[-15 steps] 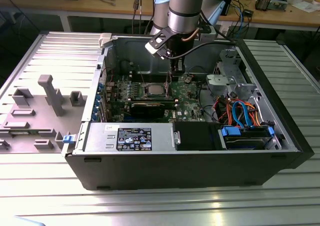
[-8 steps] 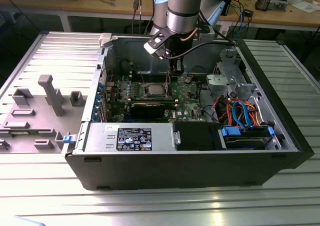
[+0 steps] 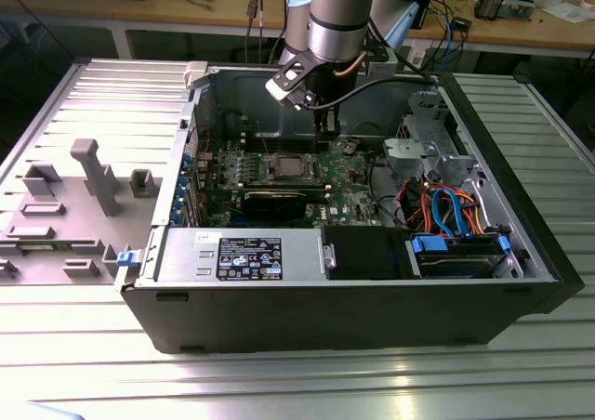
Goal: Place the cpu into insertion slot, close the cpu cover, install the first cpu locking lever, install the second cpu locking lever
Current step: 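Close the cpu cover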
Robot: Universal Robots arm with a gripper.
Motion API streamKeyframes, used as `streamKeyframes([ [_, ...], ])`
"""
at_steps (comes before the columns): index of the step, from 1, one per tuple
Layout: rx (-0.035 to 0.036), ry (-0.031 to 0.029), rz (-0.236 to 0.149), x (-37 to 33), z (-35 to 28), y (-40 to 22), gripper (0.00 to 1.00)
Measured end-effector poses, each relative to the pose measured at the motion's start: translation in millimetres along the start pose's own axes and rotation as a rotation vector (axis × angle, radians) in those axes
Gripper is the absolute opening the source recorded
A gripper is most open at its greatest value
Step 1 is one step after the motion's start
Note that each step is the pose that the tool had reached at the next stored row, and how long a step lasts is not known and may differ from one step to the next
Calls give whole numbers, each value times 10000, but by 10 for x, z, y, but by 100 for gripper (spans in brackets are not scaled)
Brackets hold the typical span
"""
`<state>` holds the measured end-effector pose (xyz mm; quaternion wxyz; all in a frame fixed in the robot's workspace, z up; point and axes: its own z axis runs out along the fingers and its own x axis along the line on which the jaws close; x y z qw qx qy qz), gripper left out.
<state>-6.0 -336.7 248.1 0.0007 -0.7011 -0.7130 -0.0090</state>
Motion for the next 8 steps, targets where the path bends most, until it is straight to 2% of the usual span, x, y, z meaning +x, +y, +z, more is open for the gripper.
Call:
streamKeyframes([
  [8,-1,0,-1,0,0,-9,11],
])
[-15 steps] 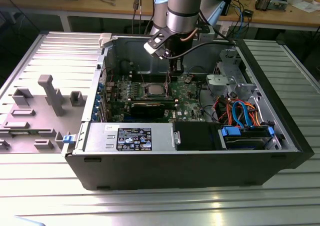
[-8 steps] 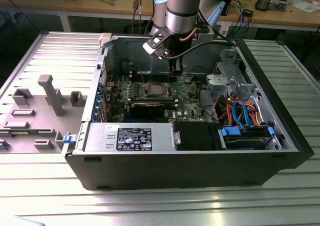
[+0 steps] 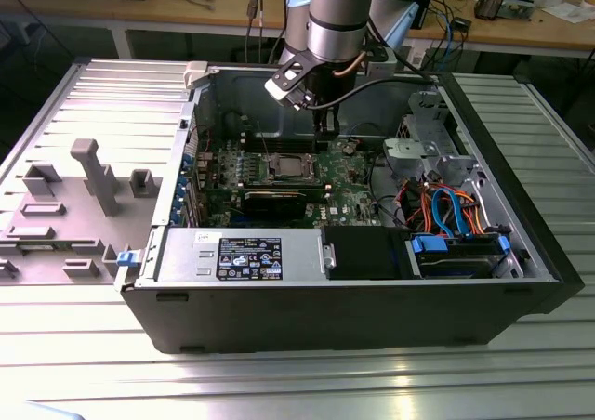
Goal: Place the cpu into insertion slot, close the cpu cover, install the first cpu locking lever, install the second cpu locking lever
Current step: 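Close the cpu cover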
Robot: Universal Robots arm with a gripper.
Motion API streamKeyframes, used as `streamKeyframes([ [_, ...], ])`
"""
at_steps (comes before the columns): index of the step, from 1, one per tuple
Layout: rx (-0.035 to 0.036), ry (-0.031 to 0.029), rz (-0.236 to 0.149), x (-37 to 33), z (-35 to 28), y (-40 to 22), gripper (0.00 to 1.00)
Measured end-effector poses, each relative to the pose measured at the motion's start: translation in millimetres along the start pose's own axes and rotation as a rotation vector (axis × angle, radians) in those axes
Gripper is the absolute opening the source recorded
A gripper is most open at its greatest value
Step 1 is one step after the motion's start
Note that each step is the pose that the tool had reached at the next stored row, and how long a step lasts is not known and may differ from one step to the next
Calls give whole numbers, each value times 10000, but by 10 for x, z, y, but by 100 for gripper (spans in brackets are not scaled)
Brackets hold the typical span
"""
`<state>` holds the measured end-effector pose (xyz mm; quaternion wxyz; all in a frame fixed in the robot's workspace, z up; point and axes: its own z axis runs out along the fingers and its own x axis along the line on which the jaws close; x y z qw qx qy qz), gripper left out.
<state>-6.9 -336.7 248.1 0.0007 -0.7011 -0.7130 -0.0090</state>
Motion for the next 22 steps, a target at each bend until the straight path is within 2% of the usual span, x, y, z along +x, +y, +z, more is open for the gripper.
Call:
streamKeyframes([
  [4,0,1,4,0,0,-6,11],
  [12,-6,1,-1,2,3,-89,11],
  [22,-6,0,0,1,3,-92,11],
])
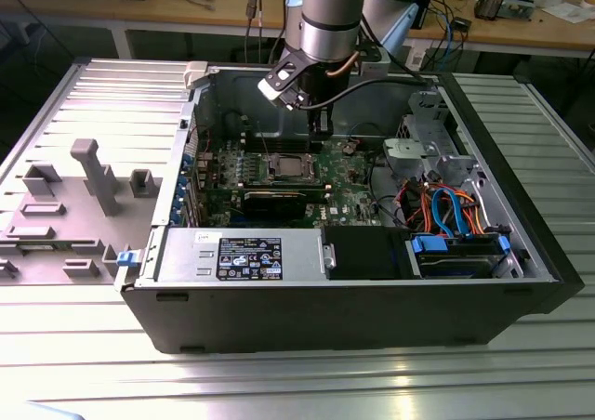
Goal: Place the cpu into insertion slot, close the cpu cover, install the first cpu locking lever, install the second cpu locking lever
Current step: 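Close the cpu cover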
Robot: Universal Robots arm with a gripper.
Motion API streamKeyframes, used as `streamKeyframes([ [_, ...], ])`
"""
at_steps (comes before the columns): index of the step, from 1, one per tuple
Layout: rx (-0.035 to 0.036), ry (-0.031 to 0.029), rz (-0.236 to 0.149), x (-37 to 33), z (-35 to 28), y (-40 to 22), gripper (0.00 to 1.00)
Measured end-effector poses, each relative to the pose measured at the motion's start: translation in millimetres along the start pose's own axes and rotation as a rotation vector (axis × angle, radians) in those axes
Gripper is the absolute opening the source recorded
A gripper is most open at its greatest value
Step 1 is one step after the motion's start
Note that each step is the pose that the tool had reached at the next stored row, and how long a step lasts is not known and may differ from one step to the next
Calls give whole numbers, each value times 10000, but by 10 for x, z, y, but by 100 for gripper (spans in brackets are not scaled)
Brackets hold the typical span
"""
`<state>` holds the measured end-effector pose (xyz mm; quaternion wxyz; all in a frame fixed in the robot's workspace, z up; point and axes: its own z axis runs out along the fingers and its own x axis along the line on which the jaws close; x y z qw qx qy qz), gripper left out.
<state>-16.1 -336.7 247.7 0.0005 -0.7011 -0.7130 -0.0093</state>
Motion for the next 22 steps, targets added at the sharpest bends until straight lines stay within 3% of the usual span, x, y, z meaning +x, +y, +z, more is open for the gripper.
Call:
streamKeyframes([
  [3,0,1,-3,0,1,-20,11],
  [6,1,2,-22,1,8,-79,11],
  [9,0,9,-56,3,35,-205,11],
  [14,1,10,-89,4,87,-322,11],
  [19,1,10,-131,6,194,-515,11],
  [22,2,10,-136,7,245,-590,11],
])
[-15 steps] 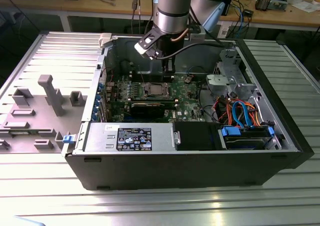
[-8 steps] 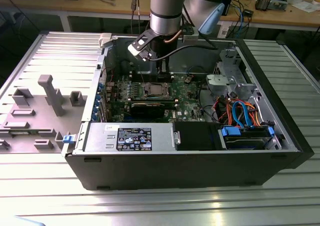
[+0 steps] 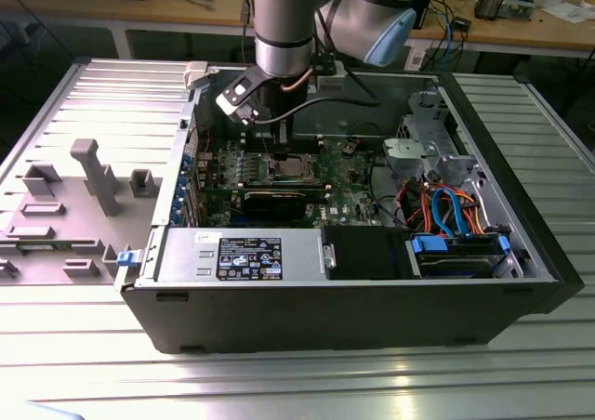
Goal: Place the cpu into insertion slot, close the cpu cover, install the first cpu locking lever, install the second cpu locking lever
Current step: 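Close the cpu cover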
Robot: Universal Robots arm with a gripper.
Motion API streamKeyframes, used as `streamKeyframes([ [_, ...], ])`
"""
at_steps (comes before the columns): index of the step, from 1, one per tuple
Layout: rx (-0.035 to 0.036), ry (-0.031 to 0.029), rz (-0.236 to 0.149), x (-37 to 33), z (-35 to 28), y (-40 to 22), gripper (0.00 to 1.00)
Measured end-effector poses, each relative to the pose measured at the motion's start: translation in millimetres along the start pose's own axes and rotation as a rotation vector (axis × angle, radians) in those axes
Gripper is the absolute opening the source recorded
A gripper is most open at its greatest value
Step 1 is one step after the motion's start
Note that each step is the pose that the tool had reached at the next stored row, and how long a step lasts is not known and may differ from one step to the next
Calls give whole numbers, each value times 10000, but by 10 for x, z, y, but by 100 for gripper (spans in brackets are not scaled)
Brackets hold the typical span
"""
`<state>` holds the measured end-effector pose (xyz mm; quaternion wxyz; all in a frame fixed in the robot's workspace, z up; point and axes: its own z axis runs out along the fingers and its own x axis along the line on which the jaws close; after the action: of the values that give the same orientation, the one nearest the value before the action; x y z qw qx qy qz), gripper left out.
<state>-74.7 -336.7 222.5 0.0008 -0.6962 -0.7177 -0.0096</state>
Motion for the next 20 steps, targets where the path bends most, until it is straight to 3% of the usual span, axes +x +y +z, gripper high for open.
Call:
streamKeyframes([
  [4,0,0,1,3,78,-62,11],
  [8,0,0,0,2,165,-76,11],
  [11,-1,0,0,3,160,-78,11],
  [14,-13,2,0,4,94,-77,11],
  [15,-13,1,1,4,94,-66,11],
  [20,-12,0,-1,-3,100,144,11],
])
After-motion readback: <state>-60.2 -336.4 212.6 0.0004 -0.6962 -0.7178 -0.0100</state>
